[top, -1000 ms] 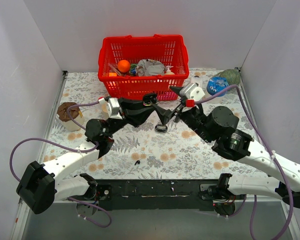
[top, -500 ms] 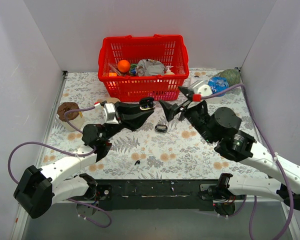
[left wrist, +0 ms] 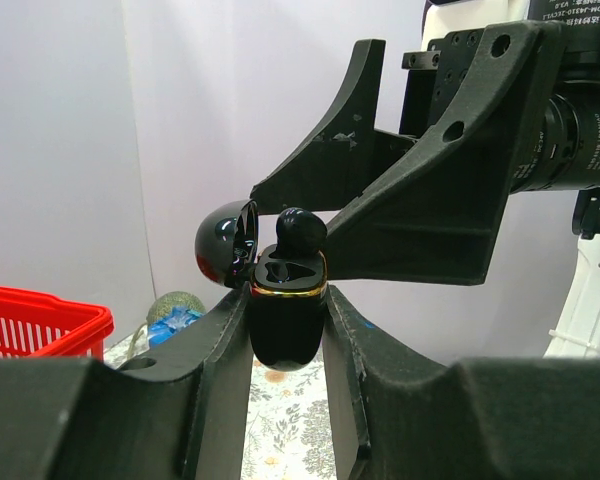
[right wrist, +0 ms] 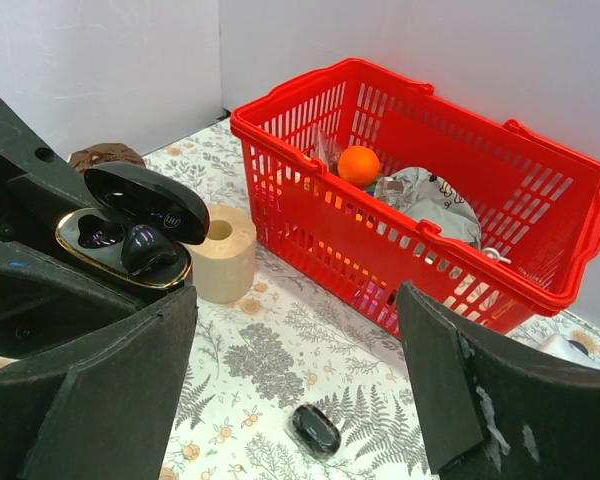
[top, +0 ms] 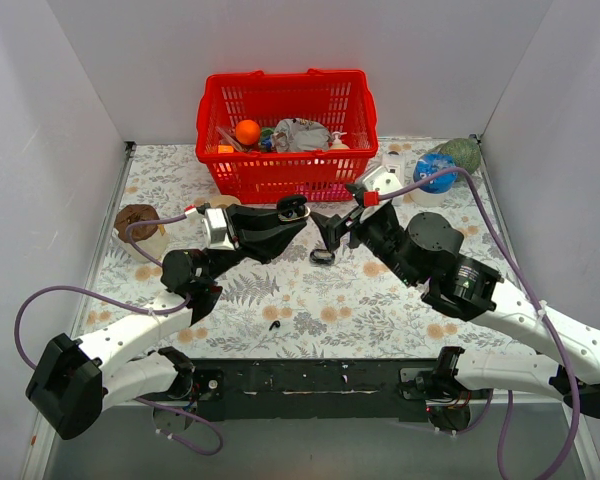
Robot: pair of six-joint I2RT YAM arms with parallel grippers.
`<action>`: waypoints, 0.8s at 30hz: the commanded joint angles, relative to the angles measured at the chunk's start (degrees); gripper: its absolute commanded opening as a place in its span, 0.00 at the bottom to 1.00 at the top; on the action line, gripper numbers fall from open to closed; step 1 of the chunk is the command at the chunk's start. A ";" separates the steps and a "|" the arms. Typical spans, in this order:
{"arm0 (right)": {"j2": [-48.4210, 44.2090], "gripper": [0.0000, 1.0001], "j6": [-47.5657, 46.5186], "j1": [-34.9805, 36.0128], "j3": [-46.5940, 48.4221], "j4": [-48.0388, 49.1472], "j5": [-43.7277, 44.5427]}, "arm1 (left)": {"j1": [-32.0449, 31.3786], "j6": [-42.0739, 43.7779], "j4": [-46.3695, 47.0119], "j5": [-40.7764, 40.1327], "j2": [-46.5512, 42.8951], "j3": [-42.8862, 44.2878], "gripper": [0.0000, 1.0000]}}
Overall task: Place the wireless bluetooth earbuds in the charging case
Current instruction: Adjust the earbud with the charging case.
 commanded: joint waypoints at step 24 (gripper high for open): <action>0.79 0.87 0.61 -0.13 3.52 3.23 -2.99 | -0.13 -0.76 0.60 1.49 0.53 -0.50 0.00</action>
